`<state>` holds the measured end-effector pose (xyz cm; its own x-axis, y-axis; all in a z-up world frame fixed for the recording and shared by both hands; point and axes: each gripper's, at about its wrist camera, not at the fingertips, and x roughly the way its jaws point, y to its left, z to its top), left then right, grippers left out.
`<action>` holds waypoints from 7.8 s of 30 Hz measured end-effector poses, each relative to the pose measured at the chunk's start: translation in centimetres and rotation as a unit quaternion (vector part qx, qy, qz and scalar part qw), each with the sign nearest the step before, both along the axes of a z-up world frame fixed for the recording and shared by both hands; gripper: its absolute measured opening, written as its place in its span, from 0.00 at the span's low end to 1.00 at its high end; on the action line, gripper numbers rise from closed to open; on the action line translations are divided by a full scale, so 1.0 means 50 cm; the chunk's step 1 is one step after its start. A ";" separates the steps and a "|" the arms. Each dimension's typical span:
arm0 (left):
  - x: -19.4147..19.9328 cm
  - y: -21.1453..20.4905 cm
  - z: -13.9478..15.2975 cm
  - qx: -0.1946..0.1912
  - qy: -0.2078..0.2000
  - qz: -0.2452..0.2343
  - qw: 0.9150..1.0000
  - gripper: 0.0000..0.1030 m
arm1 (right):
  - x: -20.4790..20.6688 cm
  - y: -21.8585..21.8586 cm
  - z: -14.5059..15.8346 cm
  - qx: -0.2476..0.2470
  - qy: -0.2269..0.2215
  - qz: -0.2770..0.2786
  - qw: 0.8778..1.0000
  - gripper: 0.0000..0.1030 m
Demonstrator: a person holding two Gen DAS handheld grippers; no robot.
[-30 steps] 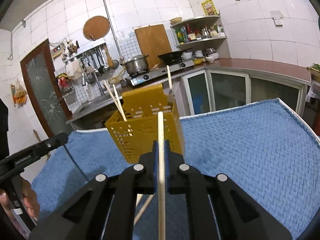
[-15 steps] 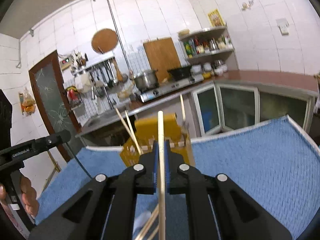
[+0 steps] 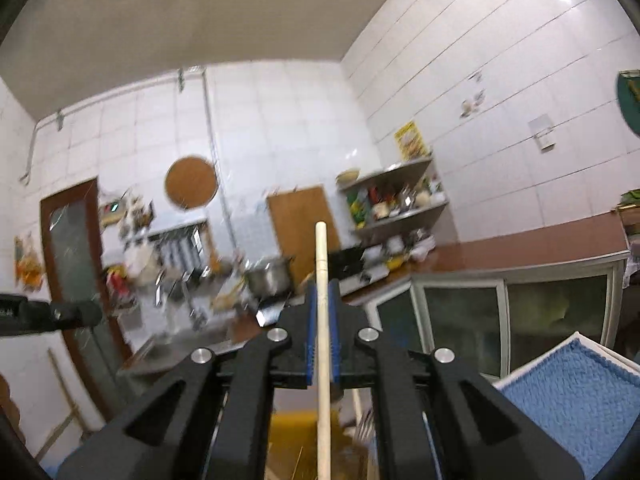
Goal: Organize utensils
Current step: 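Lift the chopstick and silver spoon and carry both toward the yellow holder, then lower the chopstick and spoon into the yellow holder and open both tools, then move both tools back down toward the utensils left on the towel, then close the right tool on a wooden chopstick while the left tool grasps the white spoon, then lift the white spoon and chopstick and carry both over the yellow holder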
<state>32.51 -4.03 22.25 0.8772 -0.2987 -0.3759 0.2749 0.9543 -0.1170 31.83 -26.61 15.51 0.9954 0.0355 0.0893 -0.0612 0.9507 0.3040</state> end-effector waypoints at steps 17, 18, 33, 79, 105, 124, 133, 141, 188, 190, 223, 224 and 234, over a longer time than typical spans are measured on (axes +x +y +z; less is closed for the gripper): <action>0.144 -0.026 -0.120 0.022 0.045 -0.007 0.999 0.07 | 0.118 -0.031 -0.067 0.050 -0.023 -0.039 0.998 0.06; 0.149 -0.025 -0.129 0.023 0.050 -0.007 0.998 0.07 | 0.119 -0.024 -0.071 0.045 -0.024 -0.041 0.998 0.06; 0.153 -0.027 -0.262 0.023 0.083 0.009 0.996 0.07 | 0.081 0.057 -0.140 -0.111 0.001 -0.015 0.994 0.06; -0.108 0.133 -0.486 0.013 0.204 0.083 0.975 0.95 | -0.156 0.091 -0.380 -0.074 0.413 0.026 0.907 0.75; -0.107 0.125 -0.511 0.058 0.215 0.086 0.971 0.95 | -0.094 0.197 -0.408 -0.121 0.481 0.027 0.868 0.09; -0.130 -0.015 -0.523 0.062 0.276 -0.014 0.959 0.55 | -0.116 0.035 -0.402 -0.077 0.476 0.026 0.876 0.06; -0.133 -0.059 -0.536 0.091 0.282 -0.019 0.955 0.42 | -0.118 0.009 -0.408 -0.074 0.474 0.025 0.877 0.06; -0.079 -0.101 -0.551 0.103 0.291 -0.020 0.951 0.33 | -0.115 0.000 -0.414 -0.059 0.474 0.033 0.878 0.06; -0.047 -0.026 -0.375 -0.007 0.186 -0.061 0.981 0.00 | -0.113 -0.013 -0.228 -0.035 0.314 0.060 0.947 0.06; -0.032 -0.038 -0.397 0.012 0.218 -0.067 0.974 0.00 | -0.109 -0.012 -0.241 -0.036 0.326 0.062 0.943 0.06; 0.087 -0.148 -0.549 0.150 0.275 -0.072 0.947 0.42 | -0.044 -0.084 -0.388 0.004 0.424 0.038 0.905 0.07; 0.090 -0.152 -0.549 0.153 0.275 -0.069 0.946 0.42 | -0.043 -0.083 -0.388 0.004 0.425 0.038 0.904 0.07; 0.085 -0.125 -0.537 0.116 0.294 -0.071 0.946 0.30 | -0.049 -0.078 -0.378 0.000 0.425 0.036 0.905 0.07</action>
